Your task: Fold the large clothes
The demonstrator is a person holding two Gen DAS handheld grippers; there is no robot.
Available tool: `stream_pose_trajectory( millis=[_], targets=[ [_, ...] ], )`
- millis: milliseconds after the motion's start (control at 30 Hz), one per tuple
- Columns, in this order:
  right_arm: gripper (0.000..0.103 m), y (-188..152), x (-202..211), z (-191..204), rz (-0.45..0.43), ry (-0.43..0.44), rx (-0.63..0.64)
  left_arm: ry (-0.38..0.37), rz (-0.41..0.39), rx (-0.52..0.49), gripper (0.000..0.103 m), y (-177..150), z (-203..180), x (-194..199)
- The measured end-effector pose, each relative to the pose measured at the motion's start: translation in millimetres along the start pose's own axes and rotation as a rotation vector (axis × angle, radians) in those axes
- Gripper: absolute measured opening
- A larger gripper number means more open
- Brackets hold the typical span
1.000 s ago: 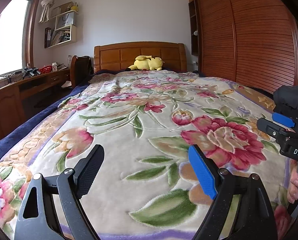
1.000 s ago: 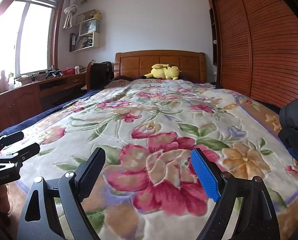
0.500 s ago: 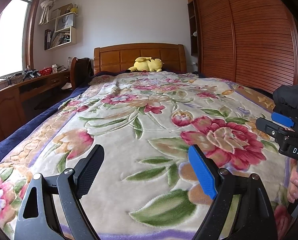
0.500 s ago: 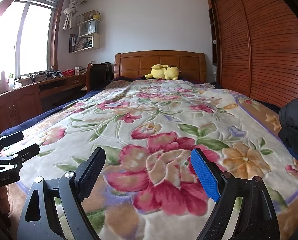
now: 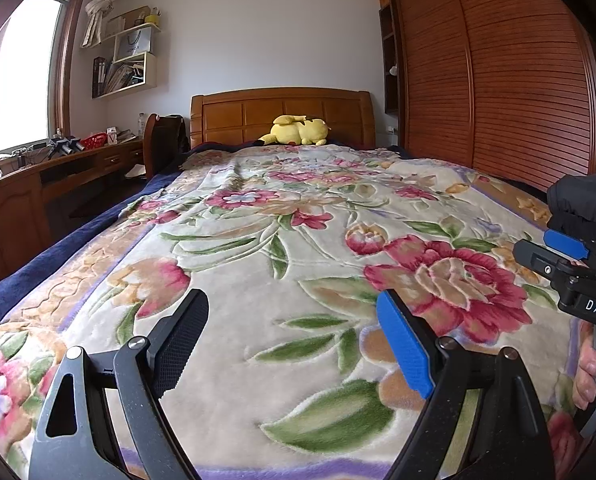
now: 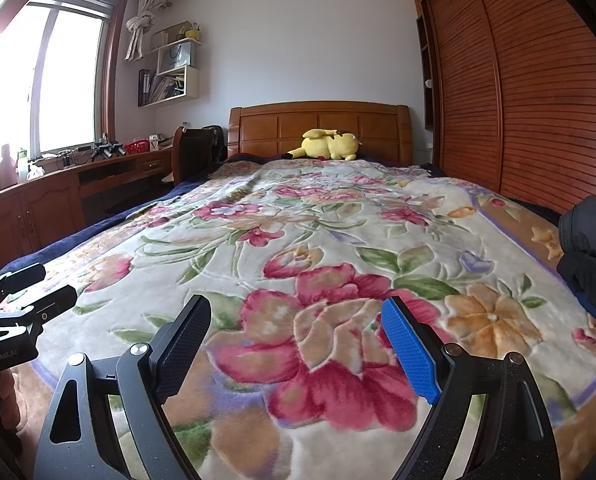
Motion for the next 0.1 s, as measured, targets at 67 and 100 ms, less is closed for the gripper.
stream_pose_trajectory(
  millis=[67, 100],
  targets=[
    [0.088, 0.0, -0.2, 0.3, -0.001, -0.001, -0.001, 0.001, 0.000, 0.000, 0.087, -0.2, 0.1, 0.0],
    [0.088, 0.0, -0.5, 0.7, -0.002, -0.001, -0.002, 0.001, 0.000, 0.001, 0.087, -0.1, 0.3, 0.0]
  ],
)
Point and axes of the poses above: each gripper's, at about its wrist camera, not at the fingertips, and x roughly against the way its jaws point, z to its left, y to its top, the point moved 9 cm from there along -x, roughly the way its jaws point, and after that the axes turned 14 degrees about -z, right-handed, at the moved point
